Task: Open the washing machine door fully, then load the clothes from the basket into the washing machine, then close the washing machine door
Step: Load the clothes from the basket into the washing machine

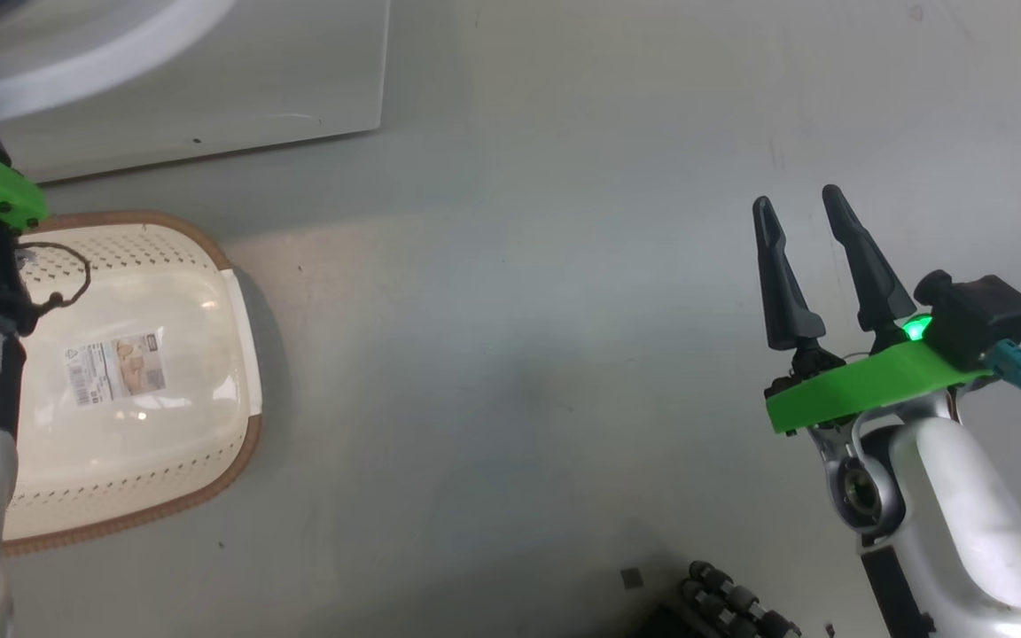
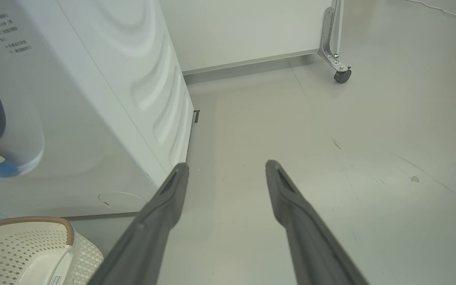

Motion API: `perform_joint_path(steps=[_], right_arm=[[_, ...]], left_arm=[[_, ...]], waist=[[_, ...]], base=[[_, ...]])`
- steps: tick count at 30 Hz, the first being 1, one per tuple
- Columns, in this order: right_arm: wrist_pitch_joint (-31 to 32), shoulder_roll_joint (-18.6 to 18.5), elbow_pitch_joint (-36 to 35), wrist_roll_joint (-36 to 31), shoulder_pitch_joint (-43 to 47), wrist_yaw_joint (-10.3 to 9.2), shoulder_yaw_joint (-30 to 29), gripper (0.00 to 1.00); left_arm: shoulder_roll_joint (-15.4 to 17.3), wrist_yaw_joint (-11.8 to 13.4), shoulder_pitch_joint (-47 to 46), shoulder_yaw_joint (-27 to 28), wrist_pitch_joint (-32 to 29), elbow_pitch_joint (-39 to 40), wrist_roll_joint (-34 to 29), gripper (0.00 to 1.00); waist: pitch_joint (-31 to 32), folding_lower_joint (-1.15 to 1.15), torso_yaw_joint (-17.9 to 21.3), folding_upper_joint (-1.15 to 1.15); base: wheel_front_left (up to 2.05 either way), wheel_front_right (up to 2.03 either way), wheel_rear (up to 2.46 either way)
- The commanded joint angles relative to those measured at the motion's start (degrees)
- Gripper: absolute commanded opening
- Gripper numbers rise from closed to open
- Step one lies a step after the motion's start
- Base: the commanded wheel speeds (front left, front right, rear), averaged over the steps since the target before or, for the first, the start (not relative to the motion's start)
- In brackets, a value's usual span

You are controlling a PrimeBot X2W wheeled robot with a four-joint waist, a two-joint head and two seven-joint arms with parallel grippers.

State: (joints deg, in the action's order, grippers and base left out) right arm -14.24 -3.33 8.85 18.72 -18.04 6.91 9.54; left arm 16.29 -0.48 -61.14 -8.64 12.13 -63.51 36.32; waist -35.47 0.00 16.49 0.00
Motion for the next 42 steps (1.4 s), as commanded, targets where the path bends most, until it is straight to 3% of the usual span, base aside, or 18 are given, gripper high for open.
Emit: perform_joint_path(steps=[1,10,11,12,20,25,33,36,42], right_arm=[[-0.6,0.0,-1.3,0.2,0.0,0.58,0.9,1.00],[-0.7,0.2,-1.5,-0.1,-0.1,0.58,1.0,1.00],[-0.7,0.2,-1.5,-0.1,-0.1,0.58,1.0,1.00],[-0.7,0.2,-1.6,-0.1,-0.1,0.58,1.0,1.00],[-0.7,0.2,-1.2,-0.8,0.2,0.58,1.2,1.00],[-0.7,0.1,-1.2,-0.8,0.7,0.58,1.1,1.00],[-0.7,0.2,-1.3,-0.4,0.8,0.58,2.0,1.00],[-0.7,0.2,-1.3,0.2,0.6,0.58,2.5,1.00],[-0.7,0.4,-1.6,1.8,-0.6,0.58,3.3,1.00]], left_arm=[[3.2,0.0,-1.6,1.0,0.5,0.7,-0.4,1.00],[3.5,-0.7,-4.9,0.4,1.3,-3.6,-0.5,1.00],[3.4,-0.9,-5.3,0.4,1.3,-3.9,-0.5,0.31],[3.4,-1.0,-5.6,0.4,1.4,-4.2,-0.5,0.00],[2.1,-2.6,-4.2,-0.6,2.5,-5.6,-1.0,0.00],[2.1,-2.6,-2.6,-1.7,2.8,-2.5,-3.0,0.00],[5.1,0.1,-1.5,-2.3,2.8,10.5,-8.9,0.00],[6.9,-0.3,-3.2,-3.4,2.3,13.3,-10.5,0.00],[12.5,-2.5,-11.6,-6.7,-5.5,16.8,-14.0,0.00]], waist=[[-0.1,0.00,0.1,0.00],[-0.7,0.00,0.3,0.00],[-0.8,0.00,0.2,0.00],[-0.8,0.00,0.2,0.00],[1.4,0.00,-0.9,0.00],[2.8,0.00,-1.9,0.00],[2.6,0.00,-2.2,0.00],[1.7,0.00,-1.7,0.00],[-2.2,0.00,0.2,0.00]], base=[[0.00,0.00,0.00],[0.00,0.00,0.00],[0.00,0.00,0.00],[0.00,0.00,0.00],[0.00,0.00,0.00],[0.00,0.00,0.00],[0.00,0.00,0.00],[0.00,0.00,0.00],[0.00,0.00,0.00]])
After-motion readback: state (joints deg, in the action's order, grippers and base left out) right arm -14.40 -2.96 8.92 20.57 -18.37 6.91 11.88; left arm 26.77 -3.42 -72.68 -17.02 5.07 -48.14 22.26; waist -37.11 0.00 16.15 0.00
